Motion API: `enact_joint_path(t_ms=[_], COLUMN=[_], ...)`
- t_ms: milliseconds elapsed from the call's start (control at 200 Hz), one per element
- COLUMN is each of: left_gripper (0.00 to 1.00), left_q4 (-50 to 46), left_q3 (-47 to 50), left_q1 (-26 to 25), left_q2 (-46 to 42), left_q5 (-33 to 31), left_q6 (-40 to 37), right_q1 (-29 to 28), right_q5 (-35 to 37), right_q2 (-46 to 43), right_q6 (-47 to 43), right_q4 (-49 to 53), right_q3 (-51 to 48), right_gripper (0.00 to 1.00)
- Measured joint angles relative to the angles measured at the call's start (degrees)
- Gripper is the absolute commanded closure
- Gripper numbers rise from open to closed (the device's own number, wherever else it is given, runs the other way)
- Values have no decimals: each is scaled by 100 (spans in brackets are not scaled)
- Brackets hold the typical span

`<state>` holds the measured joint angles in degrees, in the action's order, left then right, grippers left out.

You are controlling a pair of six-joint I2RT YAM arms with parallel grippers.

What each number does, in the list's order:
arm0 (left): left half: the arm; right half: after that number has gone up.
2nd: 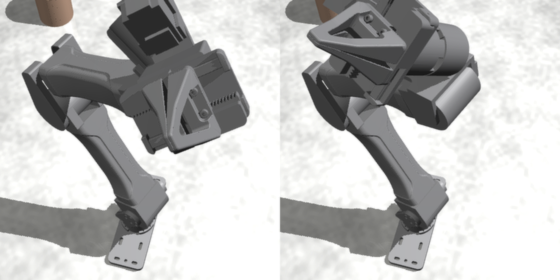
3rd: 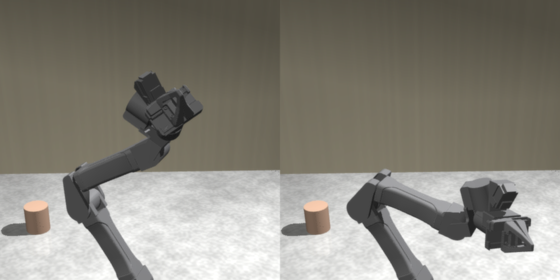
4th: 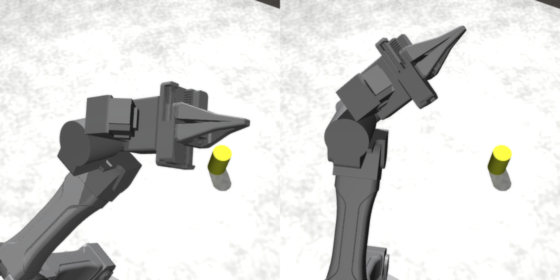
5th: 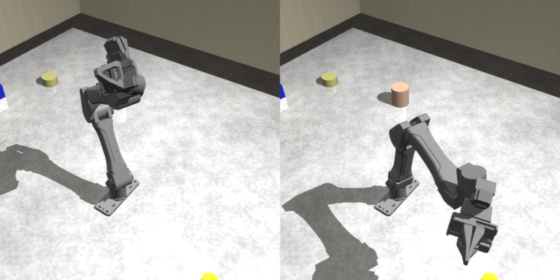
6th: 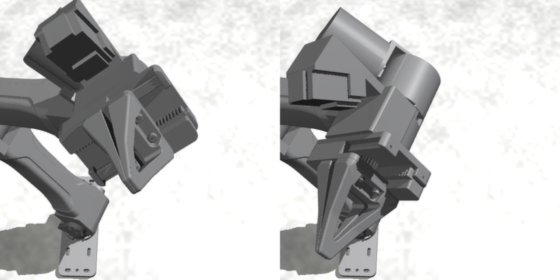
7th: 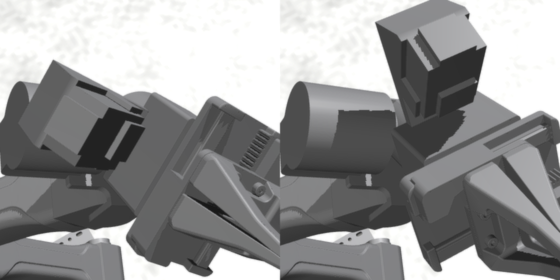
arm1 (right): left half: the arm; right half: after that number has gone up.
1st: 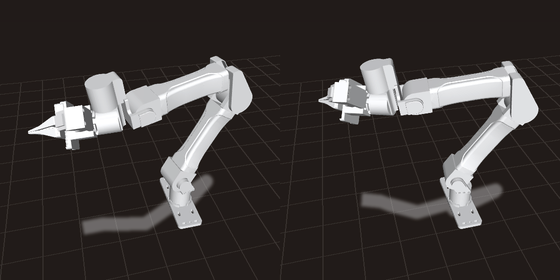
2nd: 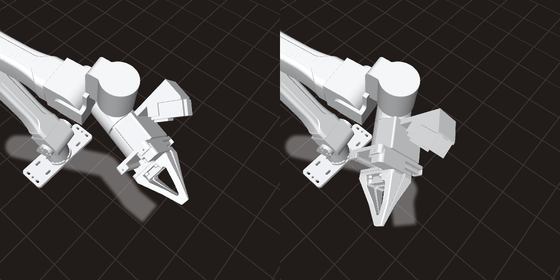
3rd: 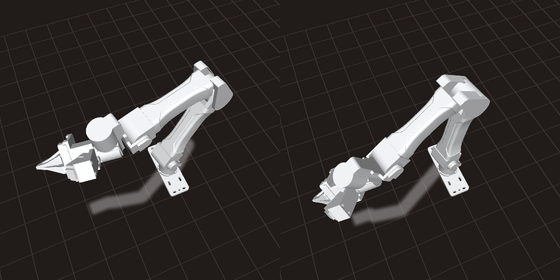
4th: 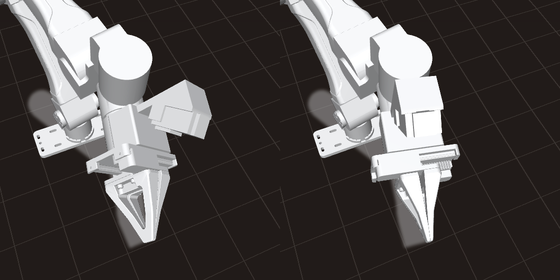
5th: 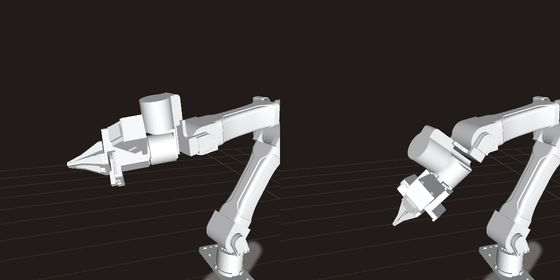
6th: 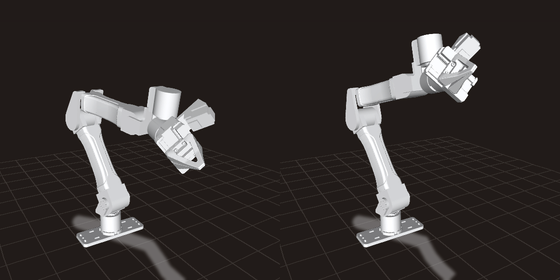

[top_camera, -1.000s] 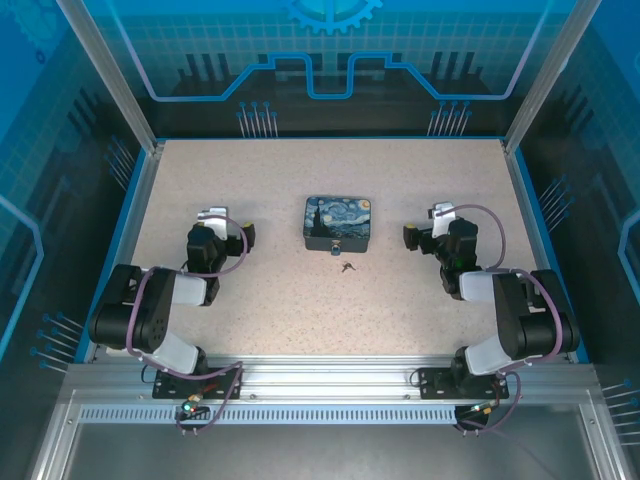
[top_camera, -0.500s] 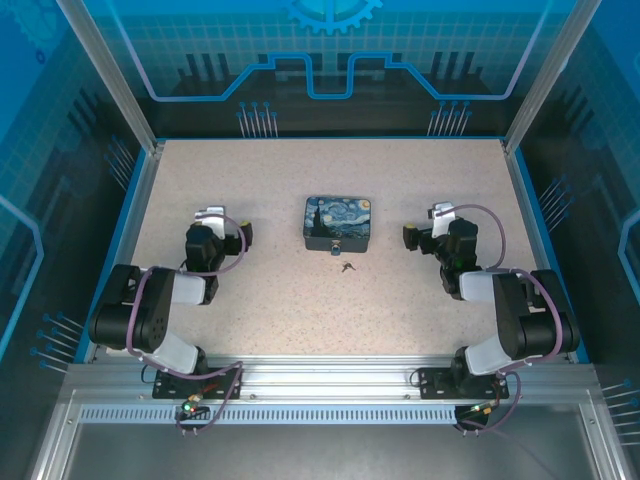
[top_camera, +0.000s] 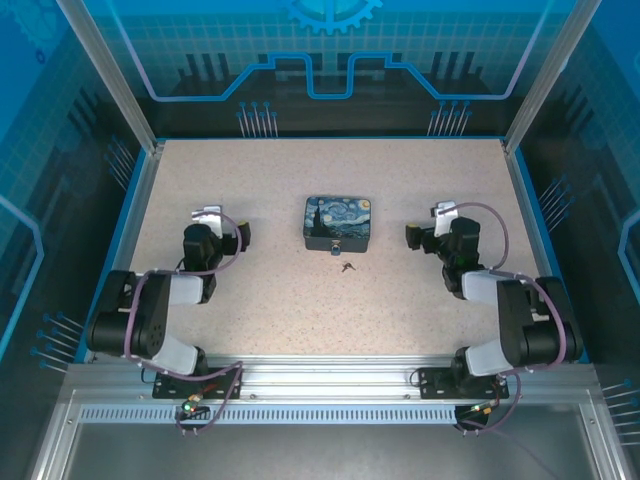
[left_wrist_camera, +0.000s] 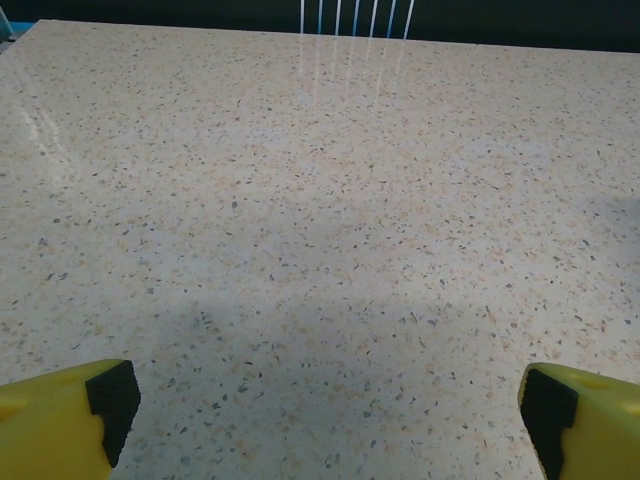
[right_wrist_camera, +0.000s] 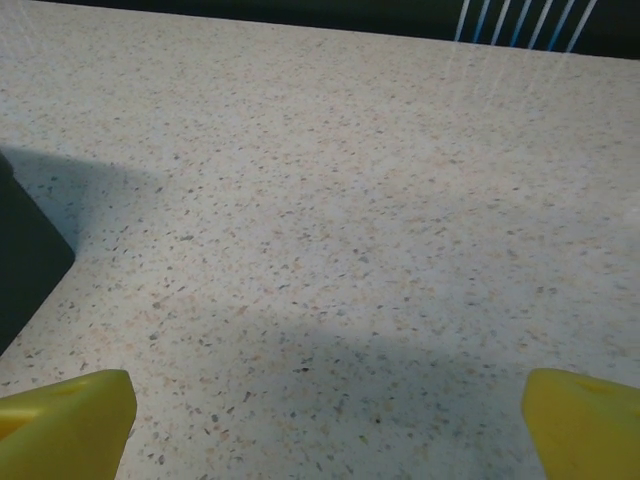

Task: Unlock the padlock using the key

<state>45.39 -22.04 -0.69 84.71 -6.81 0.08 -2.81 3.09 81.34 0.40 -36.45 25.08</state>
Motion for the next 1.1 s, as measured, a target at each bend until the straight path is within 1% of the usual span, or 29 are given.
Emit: enact_joint_path(t_ms=[120,195,285,355,415,485,580,620,670,725,830,945,1101], left_gripper=[1,1,1,1,1,1,1,1,1,1,1,1,1], left_q4=[-479,-802,-1294,-1834,-2358,-3032,-3825,-4133,-4422,-4638,-4881,-4922,-4940], left_q3=[-164,-275,-455,-695,-968,-1362,-1845,-2000,-2124,-2155,-2013,-1585,-1067], left_q1=[0,0,-2,-24,-66,-146,-326,-415,-551,-737,-1226,-1781,-2350], left_q2=[-568,-905,-1268,-1510,-1665,-1762,-1768,-1766,-1753,-1742,-1729,-1766,-1930], left_q5=[-142,-216,-238,-238,-236,-229,-184,-127,-57,15,81,133,136], left_q6=[24,125,313,570,833,1191,1687,1902,2166,2459,2949,3412,3893], right_q1=[-2,-2,11,149,369,533,527,494,391,227,-339,-933,-1464], right_q5=[282,435,726,855,824,664,114,-133,-439,-706,-1071,-1237,-1292], right_q2=[-557,-782,-909,-946,-1003,-1051,-1049,-1049,-1034,-1016,-999,-999,-999], right_q6=[221,544,1211,1838,2236,2457,2588,2625,2643,2677,2741,2929,3252], right_q4=[638,1287,2334,3143,3617,4041,4527,4684,4865,5007,5209,5228,5184], right_q3=[251,592,1169,1620,1851,1969,2061,2076,2096,2100,2092,1956,1591], right_gripper=[0,0,0,0,0,1,9,10,12,13,15,16,18])
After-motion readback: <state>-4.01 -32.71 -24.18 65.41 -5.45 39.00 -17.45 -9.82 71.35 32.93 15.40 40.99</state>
